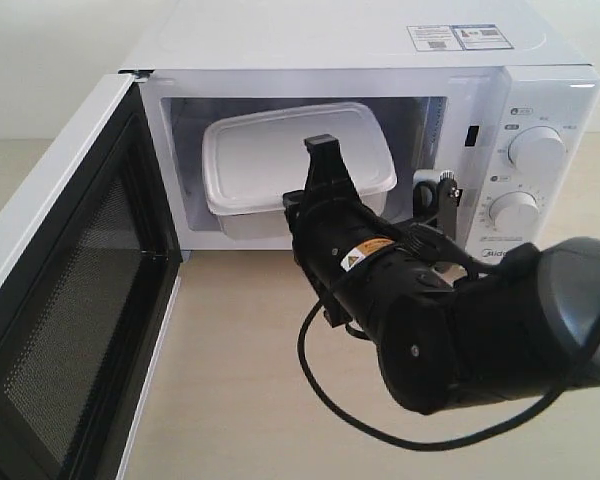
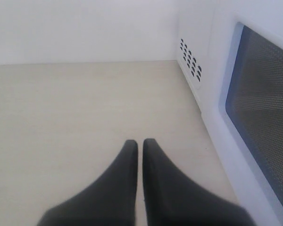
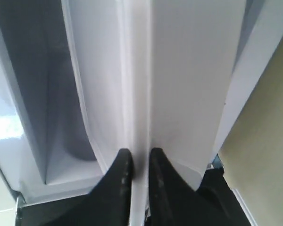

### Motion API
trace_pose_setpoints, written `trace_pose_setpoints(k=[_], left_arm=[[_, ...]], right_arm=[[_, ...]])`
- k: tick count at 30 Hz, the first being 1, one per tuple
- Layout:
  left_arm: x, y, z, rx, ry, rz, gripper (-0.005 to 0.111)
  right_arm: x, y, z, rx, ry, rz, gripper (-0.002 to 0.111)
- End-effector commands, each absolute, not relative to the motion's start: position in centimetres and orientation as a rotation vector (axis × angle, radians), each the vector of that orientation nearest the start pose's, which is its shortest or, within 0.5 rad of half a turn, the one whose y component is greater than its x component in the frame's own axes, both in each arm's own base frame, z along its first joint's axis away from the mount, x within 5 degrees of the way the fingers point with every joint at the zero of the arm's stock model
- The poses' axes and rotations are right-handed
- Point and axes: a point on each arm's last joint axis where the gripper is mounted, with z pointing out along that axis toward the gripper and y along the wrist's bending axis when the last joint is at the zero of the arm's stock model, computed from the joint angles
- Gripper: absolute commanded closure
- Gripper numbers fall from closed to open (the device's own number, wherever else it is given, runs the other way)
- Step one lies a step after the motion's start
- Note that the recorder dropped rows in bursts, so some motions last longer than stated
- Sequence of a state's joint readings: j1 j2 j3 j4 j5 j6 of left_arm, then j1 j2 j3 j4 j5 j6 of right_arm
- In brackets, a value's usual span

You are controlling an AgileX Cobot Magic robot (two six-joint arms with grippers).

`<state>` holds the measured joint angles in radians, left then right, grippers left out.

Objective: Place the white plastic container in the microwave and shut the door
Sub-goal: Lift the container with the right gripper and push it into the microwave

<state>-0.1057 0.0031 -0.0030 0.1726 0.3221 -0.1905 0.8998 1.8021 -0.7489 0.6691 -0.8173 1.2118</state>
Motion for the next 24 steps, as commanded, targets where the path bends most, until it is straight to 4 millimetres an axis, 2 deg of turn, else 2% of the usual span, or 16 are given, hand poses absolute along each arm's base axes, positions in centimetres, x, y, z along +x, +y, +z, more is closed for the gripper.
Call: trace_pose_setpoints(k=[1,9,13,24], left_arm=[[5.4,-0.1,18.5,0.034,1.794,-0.042,0.102],[5.4,-0.1,18.5,0.034,1.794,-0.042,0.102],[5.4,-0.1,18.5,0.034,1.794,-0.042,0.102],[5.4,-0.1,18.5,0.034,1.794,-0.042,0.102]], right_arm=[[25.7,23.9,18.5,1.09,1.704,1.36,0.109],[27.3,22.7,18.5,1.103,1.734,1.311,0.109],[28.2,22.8,18.7,1.062,1.771,1.31,0.109],[29.2,23.6,16.2,1.184,1.737,1.351,0.109]])
